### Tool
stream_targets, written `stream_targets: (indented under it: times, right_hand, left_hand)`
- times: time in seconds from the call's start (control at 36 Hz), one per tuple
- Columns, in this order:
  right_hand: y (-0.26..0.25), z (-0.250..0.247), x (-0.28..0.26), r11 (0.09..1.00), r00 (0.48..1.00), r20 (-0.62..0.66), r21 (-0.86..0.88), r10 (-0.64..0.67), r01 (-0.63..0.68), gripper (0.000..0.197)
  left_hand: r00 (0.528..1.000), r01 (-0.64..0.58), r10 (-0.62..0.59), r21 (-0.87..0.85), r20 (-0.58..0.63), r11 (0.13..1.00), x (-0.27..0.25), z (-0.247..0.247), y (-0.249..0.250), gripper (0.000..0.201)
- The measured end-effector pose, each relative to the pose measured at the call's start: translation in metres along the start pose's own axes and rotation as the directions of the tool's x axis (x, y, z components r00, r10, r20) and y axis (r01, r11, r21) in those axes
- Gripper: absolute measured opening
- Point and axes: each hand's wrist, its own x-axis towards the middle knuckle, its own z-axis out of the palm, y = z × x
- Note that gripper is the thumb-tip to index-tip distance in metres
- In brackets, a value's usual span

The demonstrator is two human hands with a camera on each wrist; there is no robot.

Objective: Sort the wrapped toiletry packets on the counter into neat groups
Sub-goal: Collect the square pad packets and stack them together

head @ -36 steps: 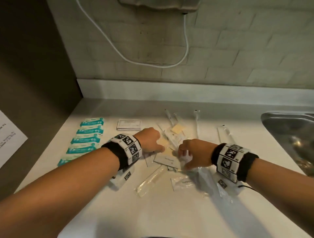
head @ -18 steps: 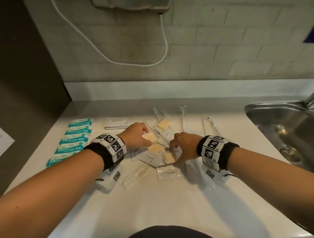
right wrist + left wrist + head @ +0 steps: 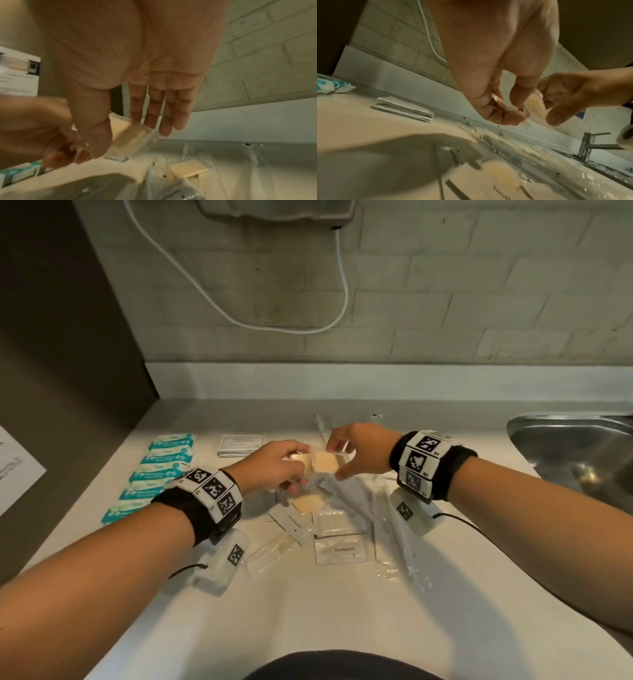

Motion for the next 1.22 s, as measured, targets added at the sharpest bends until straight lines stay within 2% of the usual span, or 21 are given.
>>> stream_targets:
  times: [0.08,0.14,0.22,0.31,0.36,0.44,0.56,0.64,0.69,0.89,0.97,1.06,1.14,1.22]
  right_hand:
    - [-0.008,0.004,0.010,0.995,0.999,-0.028,-0.087,-0.041,0.038,0.051]
    - [-0.012,0.008,0.017,0.994,0.995,-0.069,-0.085,-0.073,0.067,0.051]
    - [-0.018,0.012,0.026,0.995,0.989,-0.107,-0.024,-0.100,0.098,0.055]
    - [-0.020,0.017,0.031,0.999,0.994,-0.099,0.009,-0.038,0.039,0.075]
    - [-0.018,0.021,0.033,0.999,0.997,-0.059,-0.010,0.045,-0.046,0.080]
    - [-0.020,0.030,0.037,0.994,0.999,0.030,-0.109,0.029,-0.025,0.064]
    - [-0.031,0.048,0.035,0.941,0.976,0.181,-0.294,-0.117,0.167,0.044]
    - [-0.034,0.060,0.034,0.866,0.963,0.214,-0.436,-0.165,0.245,0.044]
    - [-0.033,0.063,0.036,0.859,0.965,0.198,-0.449,-0.172,0.245,0.044]
    - [-0.028,0.056,0.039,0.889,0.964,0.187,-0.383,-0.191,0.251,0.030]
    - [-0.021,0.036,0.044,0.949,0.971,0.190,-0.250,-0.145,0.191,0.014]
    - [-0.013,0.010,0.048,0.993,0.978,0.177,-0.033,-0.109,0.117,0.010]
    - [0.000,-0.016,0.057,0.993,0.994,0.088,0.102,-0.060,0.051,0.012]
    - [0.020,-0.029,0.074,0.999,1.000,0.024,0.040,0.003,-0.004,0.014]
  left_hand:
    - [1.000,-0.007,0.006,-0.095,-0.008,0.995,0.000,-0.001,0.008,0.034]
    - [1.000,0.009,-0.008,-0.151,0.004,0.989,-0.002,-0.002,0.011,0.029]
    - [0.998,-0.006,0.000,-0.091,-0.062,0.996,-0.002,-0.006,0.009,0.023]
    - [0.987,-0.011,0.004,-0.042,-0.160,0.999,0.000,-0.016,0.000,0.030]
    - [0.979,-0.010,0.000,-0.047,-0.204,0.999,-0.001,-0.023,-0.003,0.026]
    - [0.962,0.005,-0.031,-0.095,-0.273,0.995,-0.005,-0.031,-0.005,0.022]
    - [0.945,0.023,-0.061,-0.121,-0.320,0.992,-0.008,-0.036,-0.007,0.027]
    - [0.933,0.006,-0.053,-0.133,-0.355,0.991,-0.011,-0.035,-0.011,0.028]
    - [0.925,-0.019,-0.042,-0.155,-0.377,0.988,-0.012,-0.034,-0.014,0.029]
    - [0.916,-0.042,-0.035,-0.183,-0.400,0.982,-0.011,-0.032,-0.023,0.027]
    - [0.915,-0.074,-0.014,-0.203,-0.404,0.976,-0.009,-0.036,-0.018,0.027]
    - [0.907,-0.121,0.027,-0.197,-0.420,0.973,-0.004,-0.041,-0.008,0.025]
    - [0.909,-0.151,0.055,-0.205,-0.413,0.967,0.002,-0.043,0.003,0.024]
    - [0.918,-0.151,0.056,-0.216,-0.394,0.964,0.009,-0.040,0.010,0.022]
